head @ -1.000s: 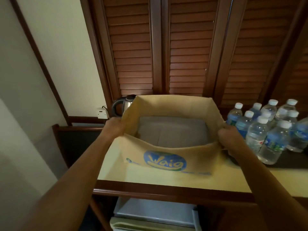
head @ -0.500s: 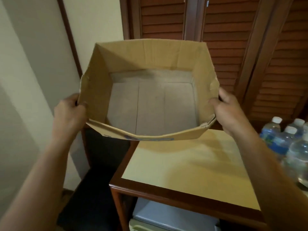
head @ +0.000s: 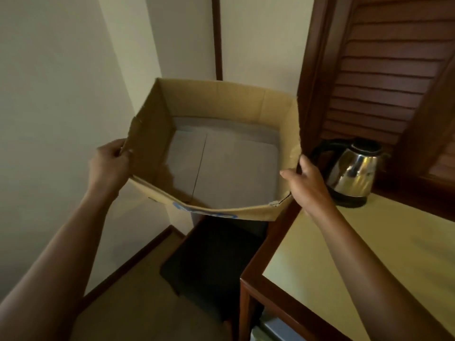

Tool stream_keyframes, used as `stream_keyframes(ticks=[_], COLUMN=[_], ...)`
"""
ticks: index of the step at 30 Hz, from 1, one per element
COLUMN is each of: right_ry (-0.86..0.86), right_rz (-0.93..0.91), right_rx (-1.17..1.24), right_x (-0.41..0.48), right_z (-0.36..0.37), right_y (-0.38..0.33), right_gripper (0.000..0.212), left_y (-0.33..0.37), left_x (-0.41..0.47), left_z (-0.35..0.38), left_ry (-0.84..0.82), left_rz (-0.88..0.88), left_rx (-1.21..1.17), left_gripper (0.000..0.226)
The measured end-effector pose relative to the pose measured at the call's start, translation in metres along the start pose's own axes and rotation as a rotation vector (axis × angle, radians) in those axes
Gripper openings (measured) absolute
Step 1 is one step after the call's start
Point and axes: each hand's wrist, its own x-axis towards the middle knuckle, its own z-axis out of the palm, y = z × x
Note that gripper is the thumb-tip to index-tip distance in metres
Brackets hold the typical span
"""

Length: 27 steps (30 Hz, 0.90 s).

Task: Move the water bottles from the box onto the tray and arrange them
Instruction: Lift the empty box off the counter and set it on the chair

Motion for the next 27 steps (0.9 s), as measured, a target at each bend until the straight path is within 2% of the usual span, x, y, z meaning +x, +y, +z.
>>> stream_keyframes(ticks=[2,5,9,13,16,18,22,25,27], right_ry=[-0.037,-0.099,-0.122,-0.094,-0.104,-0.078,0.044,0.100,0.120], right_rz=[0.079,0.199,0.409,0.556,0.639,0.690,0.797,0.901,0.939], right_rx=[-0.002,-0.030,-0.059,-0.236,-0.369,-0.375,-0.345,-0.361,-0.386], right_x=[0.012,0.027,0.047,0.068,0.086,0.096,0.106,0.108,0.106], right_z=[0.025,0.062,0.119,0.173,0.210,0.232,0.265,0.282,0.293], right_y=[0.012,0.035,0.072,0.105,0.131,0.153,0.204,0.244,0.267], right_gripper=[0.065,0.050,0.048,0.037,0.026,0.023,0.034,0.034,0.032], left_y=[-0.029,-0.071,-0.135,-0.201,-0.236,-0.259,-0.299,-0.331,-0.363], left_x=[0.015,0.035,0.069,0.104,0.120,0.129,0.138,0.144,0.150], left_z=[0.010,0.032,0.071,0.114,0.146,0.170,0.212,0.241,0.262], left_ry=[-0.027,-0.073,-0.195,-0.380,-0.445,-0.499,-0.665,-0.847,-0.972], left_rz=[-0.042,-0.082,-0.122,-0.133,-0.118,-0.142,-0.151,-0.192,-0.279], left_rx=[0.013,0.041,0.138,0.186,0.201,0.196,0.202,0.250,0.275], left_gripper=[0.023,0.028,0.031,0.030,0.031,0.033,0.031,0.030,0.024])
